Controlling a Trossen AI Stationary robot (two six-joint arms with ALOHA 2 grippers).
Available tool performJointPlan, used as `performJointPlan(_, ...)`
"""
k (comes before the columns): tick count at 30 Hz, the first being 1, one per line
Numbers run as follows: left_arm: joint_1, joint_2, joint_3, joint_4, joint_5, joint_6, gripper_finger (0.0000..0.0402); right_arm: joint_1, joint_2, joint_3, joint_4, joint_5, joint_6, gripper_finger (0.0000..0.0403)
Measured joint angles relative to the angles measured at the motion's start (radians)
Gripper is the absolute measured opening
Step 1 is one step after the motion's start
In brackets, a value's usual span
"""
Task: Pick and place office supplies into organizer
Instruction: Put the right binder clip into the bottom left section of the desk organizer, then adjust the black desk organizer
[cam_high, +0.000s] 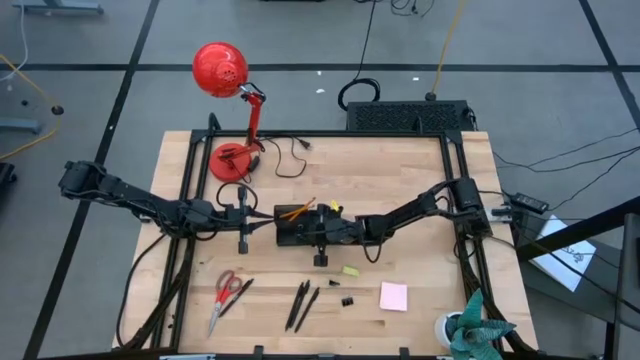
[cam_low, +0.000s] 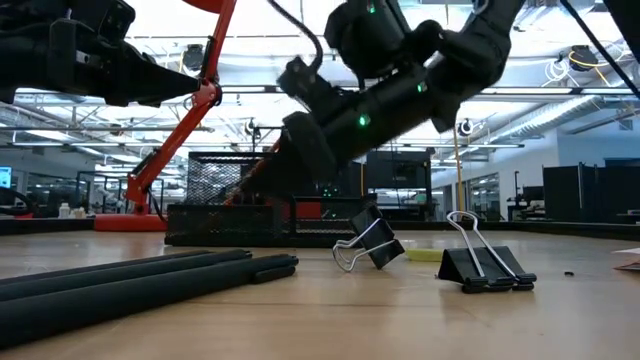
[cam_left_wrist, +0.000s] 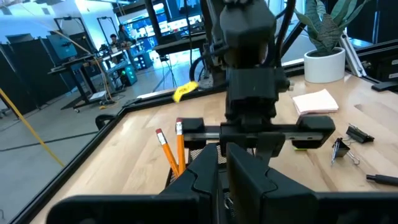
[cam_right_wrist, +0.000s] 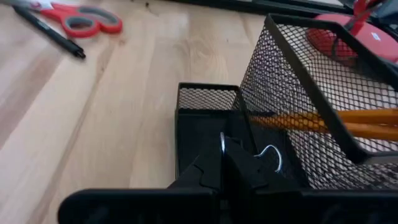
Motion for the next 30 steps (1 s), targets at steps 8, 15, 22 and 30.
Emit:
performJointPlan(8, 0.001, 0.000, 0.000, 0.000, -0.005, 0.004, 0.0042, 0.001, -0.003, 0.001, -0.001, 0.001, -0.019, 0.0004)
performJointPlan(15, 0.001, 0.000, 0.000, 0.000, -0.005, 0.003, 0.0042, 0.002, -0.004, 0.001, 0.000, -0.002, 0.001, 0.0040)
performJointPlan(22, 0.001, 0.000, 0.000, -0.082, -0.006, -0.018, 0.0042, 0.012, -0.016, 0.000, -0.006, 0.001, -0.012, 0.0074)
performJointPlan(30, 0.001, 0.000, 0.000, -0.198, -0.060, -0.066, 0.0042, 0.063, -0.157, 0.000, -0.060, 0.003, -0.104, 0.0062)
